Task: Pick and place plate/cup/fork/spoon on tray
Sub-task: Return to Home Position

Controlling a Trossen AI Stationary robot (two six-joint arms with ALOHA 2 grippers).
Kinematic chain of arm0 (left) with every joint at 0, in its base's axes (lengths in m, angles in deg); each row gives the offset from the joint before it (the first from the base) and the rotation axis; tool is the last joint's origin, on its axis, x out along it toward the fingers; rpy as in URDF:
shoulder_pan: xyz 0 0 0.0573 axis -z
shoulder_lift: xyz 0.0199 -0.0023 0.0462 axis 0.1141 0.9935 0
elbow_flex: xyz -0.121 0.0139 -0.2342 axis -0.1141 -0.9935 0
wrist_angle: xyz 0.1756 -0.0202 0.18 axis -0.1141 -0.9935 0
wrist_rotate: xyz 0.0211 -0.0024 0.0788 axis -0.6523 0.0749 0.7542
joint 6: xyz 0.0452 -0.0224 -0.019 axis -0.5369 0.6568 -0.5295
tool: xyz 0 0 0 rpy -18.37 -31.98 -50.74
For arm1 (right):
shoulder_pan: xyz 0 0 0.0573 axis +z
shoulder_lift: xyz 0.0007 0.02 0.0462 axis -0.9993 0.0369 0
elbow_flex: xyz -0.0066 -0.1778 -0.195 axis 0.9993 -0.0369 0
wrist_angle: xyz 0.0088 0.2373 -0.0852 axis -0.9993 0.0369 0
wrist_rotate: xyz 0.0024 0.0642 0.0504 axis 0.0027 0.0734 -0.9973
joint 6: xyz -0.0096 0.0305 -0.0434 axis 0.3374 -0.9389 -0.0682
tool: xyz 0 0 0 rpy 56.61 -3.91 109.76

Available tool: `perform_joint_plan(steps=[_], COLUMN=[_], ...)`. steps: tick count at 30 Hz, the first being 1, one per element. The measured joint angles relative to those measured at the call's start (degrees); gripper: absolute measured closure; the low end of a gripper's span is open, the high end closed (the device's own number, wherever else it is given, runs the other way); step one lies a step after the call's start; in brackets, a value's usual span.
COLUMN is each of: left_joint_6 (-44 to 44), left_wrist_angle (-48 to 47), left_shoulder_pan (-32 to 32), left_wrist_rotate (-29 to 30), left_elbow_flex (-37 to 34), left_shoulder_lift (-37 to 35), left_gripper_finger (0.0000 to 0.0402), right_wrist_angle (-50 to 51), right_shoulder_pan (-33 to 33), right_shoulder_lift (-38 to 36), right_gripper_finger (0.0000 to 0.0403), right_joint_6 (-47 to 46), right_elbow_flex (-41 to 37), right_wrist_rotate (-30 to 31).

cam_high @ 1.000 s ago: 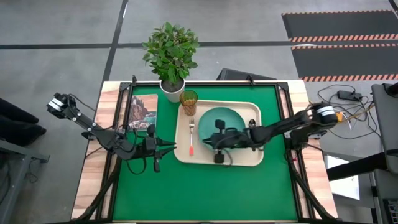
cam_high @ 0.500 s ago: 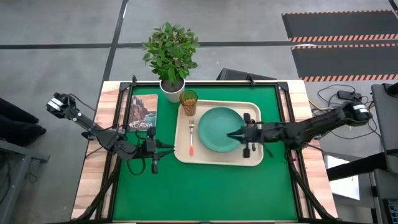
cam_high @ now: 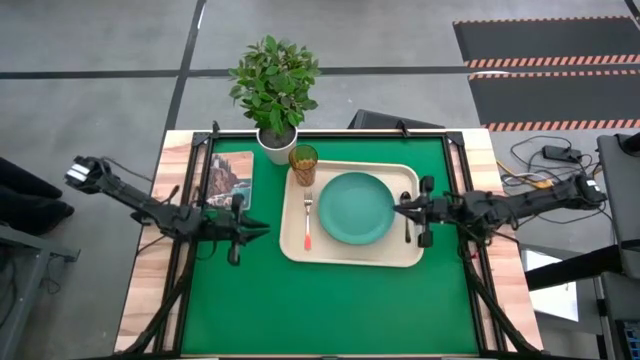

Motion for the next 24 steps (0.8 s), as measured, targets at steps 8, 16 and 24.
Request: perform_joint_plan(steps=[8, 16, 24], left_joint_6=[1.76, 4.45, 2.89], left_wrist_angle=[-7.13, -21.70, -25.93], left_shoulder_pan=[-11.09, -13.44, -13.44], left_wrist_rotate=[-13.61, -16.59, -19.43], left_elbow_flex=[-2.48, -2.61, -2.76], left_shoulder_lift=[-11.57, -21.51, -27.31], left_gripper_finger=[0.0400, 0.0401, 0.0401], right_wrist_angle=[5.38, 11.56, 16.93], right_shoulder_pan=[-0.02, -0.07, -0.07], right_shoulder_lift=[-9.71, -16.91, -25.31], right_gripper_finger=[0.0394, 0.0394, 0.0394], right_joint_6=[1.87, 2.80, 4.24], right_elbow_flex=[-1.04, -2.10, -4.09], right_wrist_rotate=[0.09, 0.43, 0.45])
